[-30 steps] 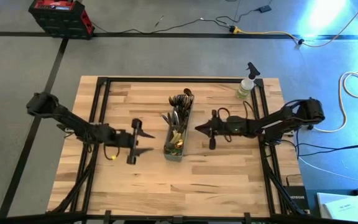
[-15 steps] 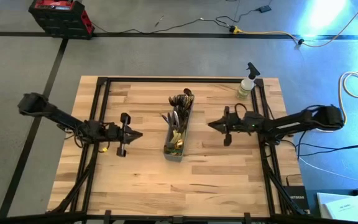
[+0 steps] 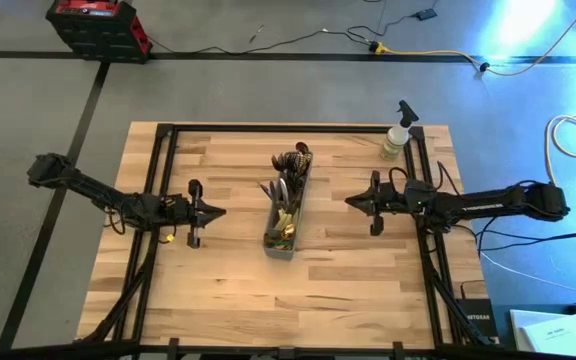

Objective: Sort silverware
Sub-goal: Return to Home Position

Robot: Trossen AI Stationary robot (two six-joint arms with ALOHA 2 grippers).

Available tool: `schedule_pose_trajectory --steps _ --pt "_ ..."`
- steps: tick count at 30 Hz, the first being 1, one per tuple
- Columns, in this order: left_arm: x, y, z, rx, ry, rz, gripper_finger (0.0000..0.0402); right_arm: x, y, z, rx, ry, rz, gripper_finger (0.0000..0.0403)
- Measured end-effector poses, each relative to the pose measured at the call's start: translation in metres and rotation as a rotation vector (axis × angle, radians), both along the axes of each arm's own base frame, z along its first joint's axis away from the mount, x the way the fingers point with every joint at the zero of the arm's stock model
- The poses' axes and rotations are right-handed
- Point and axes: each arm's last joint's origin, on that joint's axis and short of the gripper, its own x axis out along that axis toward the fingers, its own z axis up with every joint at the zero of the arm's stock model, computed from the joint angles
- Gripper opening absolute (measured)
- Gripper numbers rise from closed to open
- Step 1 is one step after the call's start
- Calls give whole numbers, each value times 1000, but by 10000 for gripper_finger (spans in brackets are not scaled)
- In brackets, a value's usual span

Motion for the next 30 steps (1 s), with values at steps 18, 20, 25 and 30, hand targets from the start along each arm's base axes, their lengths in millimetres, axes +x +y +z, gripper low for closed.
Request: schedule_pose_trajectory --steps 18,20,25,30 --pt "-38 5 -1 15 12 3 0 -36 5 6 1 -12 28 0" --pt "-38 4 -2 26 24 7 0 -40 6 8 -9 -42 28 0" --pt "-39 -1 -3 27 34 -45 0 -45 8 15 -45 -132 83 0" --pt "-43 -5 -1 46 88 -46 0 -44 9 14 -39 -119 109 0"
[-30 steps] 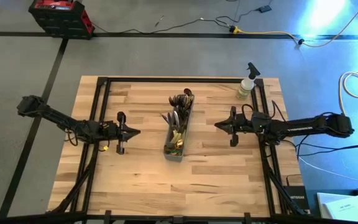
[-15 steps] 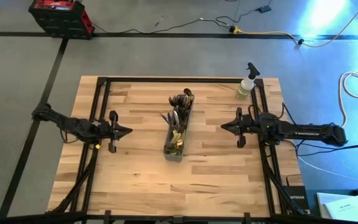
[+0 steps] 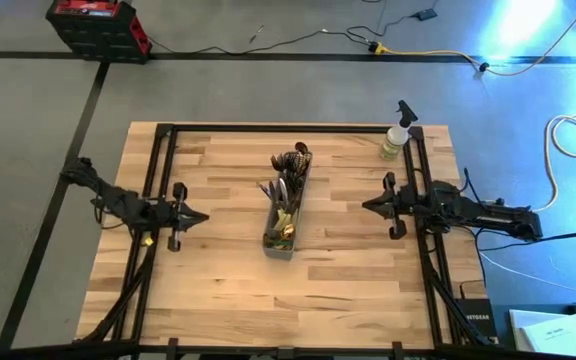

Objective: Sort silverware
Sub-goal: Return to Home Position

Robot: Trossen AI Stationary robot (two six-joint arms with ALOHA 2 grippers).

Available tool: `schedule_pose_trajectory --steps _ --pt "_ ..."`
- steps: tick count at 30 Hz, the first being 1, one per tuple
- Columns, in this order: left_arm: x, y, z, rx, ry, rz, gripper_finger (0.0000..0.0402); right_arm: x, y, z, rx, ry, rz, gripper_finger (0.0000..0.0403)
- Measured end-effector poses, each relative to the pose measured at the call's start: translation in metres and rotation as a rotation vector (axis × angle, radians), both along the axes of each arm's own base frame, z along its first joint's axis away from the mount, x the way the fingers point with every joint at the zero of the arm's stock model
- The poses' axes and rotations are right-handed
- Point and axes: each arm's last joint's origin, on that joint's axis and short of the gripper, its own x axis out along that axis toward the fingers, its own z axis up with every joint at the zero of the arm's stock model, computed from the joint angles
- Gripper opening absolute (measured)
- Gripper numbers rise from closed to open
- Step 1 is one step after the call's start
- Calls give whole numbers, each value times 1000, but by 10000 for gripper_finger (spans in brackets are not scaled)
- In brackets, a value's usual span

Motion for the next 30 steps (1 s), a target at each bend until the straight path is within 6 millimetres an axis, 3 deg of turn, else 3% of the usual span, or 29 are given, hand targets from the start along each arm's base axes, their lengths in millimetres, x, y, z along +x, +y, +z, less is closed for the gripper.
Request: schedule_pose_trajectory --steps 4,13,17,23,30 --pt "-7 2 5 5 76 44 0 -1 0 1 -18 -17 10 0" --pt "-8 -7 9 4 54 -193 0 -1 2 2 -42 -30 76 0" --pt "-9 -14 11 -31 20 -403 0 -1 3 3 -68 -36 114 0" --pt "-11 -22 4 -21 24 -678 0 -3 9 5 -121 -79 323 0" --pt "-9 -27 -5 83 -66 -816 0 -7 16 11 -37 -102 580 1"
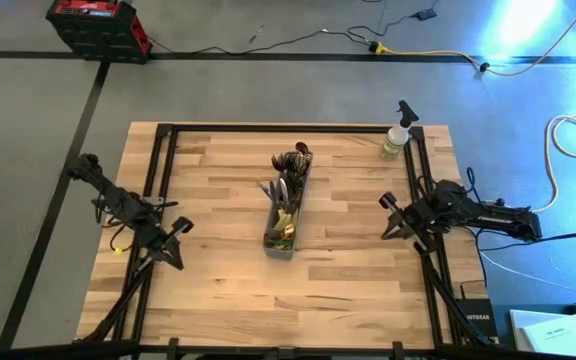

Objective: Sort silverware
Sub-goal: Return to Home Position

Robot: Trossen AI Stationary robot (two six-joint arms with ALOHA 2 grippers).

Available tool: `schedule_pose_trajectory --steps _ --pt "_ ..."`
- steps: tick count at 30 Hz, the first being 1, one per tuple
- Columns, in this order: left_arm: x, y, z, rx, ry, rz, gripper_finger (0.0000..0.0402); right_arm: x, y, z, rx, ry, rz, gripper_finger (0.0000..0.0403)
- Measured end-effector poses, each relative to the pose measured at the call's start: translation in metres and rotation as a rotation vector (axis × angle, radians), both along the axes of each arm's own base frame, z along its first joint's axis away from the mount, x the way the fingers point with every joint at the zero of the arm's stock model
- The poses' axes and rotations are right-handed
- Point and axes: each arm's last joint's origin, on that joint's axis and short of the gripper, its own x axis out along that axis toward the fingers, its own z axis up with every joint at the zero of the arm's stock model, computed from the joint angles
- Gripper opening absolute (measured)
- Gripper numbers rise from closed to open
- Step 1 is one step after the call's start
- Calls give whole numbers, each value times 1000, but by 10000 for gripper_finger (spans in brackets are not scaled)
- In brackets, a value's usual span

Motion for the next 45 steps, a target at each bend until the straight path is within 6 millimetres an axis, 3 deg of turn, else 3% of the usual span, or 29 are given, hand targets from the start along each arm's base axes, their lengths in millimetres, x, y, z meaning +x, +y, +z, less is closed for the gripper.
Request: schedule_pose_trajectory --steps 10,17,20,23,27,30,45 --pt "2 2 -2 -39 66 102 0 3 -3 -8 18 85 -116 1" --pt "5 2 -5 251 -116 156 0 5 -5 -8 -137 -10 -195 1" --pt "10 6 -4 281 -113 353 0 6 -7 -8 -163 -20 -280 1" --pt "14 17 -4 277 -63 686 0 7 -11 -8 -158 -9 -413 1" --pt "13 30 -5 173 24 1107 0 8 -18 -10 -150 32 -662 1" --pt "12 36 -5 75 45 1278 0 7 -23 -12 -147 73 -853 1" --pt "11 37 -7 132 55 1311 0 7 -25 -11 -140 68 -911 1"
